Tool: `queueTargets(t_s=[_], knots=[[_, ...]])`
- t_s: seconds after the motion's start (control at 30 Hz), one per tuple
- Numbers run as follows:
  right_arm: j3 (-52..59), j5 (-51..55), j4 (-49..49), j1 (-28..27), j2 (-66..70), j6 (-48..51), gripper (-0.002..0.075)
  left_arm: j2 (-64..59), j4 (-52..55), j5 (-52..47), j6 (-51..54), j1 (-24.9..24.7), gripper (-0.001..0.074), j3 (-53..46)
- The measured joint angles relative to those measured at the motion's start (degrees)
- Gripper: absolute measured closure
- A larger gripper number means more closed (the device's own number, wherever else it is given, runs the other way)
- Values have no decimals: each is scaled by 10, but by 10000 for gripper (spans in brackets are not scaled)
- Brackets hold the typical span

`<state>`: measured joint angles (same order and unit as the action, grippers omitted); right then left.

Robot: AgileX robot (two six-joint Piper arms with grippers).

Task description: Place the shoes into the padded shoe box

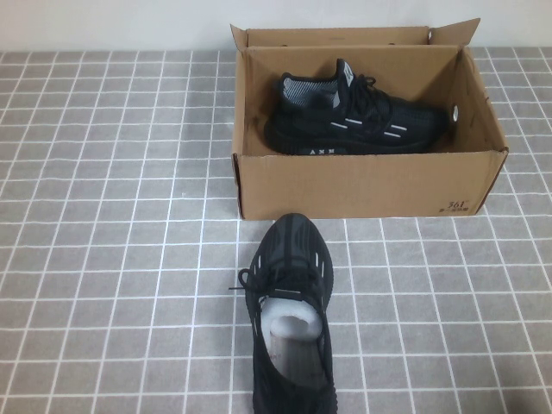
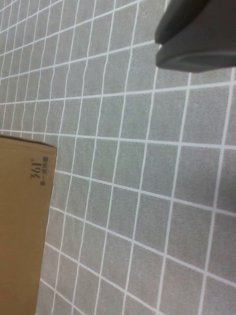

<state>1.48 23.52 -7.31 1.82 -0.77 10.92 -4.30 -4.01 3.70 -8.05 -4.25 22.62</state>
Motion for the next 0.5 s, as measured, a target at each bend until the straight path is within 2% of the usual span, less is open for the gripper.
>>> queueTargets(t_s=[0.1,0.17,0.37,0.5], knots=[[0,0,0,0,0,0,734,-77,0,-168,16,0,739,91],[0,0,0,0,0,0,734,-117,4,-237,45,0,739,128],[0,0,0,0,0,0,734,-199,-34,-275,81,0,739,177],[0,0,0,0,0,0,734,-263,-70,-374,175,0,739,230]])
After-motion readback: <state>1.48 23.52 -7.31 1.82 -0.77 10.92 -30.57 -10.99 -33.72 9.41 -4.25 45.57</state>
